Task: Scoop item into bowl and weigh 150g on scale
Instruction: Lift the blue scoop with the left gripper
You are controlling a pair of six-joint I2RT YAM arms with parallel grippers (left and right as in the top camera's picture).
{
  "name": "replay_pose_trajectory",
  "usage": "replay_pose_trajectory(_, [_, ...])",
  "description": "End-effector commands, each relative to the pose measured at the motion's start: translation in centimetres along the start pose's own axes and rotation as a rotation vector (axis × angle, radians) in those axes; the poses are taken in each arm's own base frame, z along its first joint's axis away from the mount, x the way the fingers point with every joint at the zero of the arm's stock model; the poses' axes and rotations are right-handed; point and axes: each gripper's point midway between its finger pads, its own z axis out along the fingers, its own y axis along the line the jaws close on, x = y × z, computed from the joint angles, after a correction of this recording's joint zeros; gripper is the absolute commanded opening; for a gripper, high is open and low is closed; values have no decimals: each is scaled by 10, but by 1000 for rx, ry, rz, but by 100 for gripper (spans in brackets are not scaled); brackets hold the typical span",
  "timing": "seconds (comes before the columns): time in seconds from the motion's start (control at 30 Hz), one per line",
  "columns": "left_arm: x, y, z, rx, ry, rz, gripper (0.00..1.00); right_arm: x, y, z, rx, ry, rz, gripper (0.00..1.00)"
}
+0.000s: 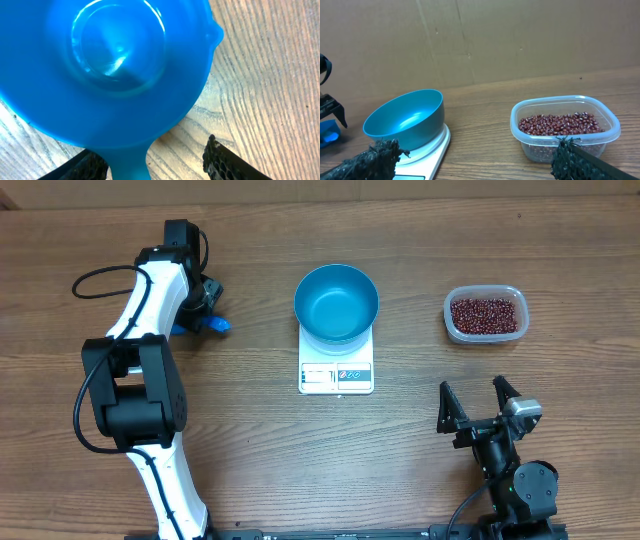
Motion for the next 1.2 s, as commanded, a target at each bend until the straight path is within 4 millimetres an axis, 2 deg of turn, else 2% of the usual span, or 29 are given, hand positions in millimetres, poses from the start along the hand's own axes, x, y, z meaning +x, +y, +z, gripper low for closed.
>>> replay_pose_trajectory(0.0, [-1, 4, 7, -31, -28, 14, 63, 2, -3, 0, 12, -5, -6, 100])
replay_pose_trajectory(0.07, [-2, 6, 7, -36, -31, 34, 59, 2, -3, 0, 12, -5, -6, 100])
replay_pose_trajectory(0.57, [-1, 7, 7, -41, -29, 32, 54, 2, -3, 0, 12, -5, -6, 100])
replay_pose_trajectory(0.8, [7, 19, 16, -75, -7, 36, 44, 2, -3, 0, 12, -5, -6, 100])
replay_pose_trajectory(0.93, [9, 24, 18, -89, -1, 39, 34, 2, -3, 0, 12, -5, -6, 100])
replay_pose_trajectory(1.07, [8, 22, 18, -84, -3, 38, 34, 2, -3, 0, 12, -5, -6, 100])
replay_pose_trajectory(1.17, [6, 21, 18, -79, -11, 35, 38, 2, -3, 0, 12, -5, -6, 100])
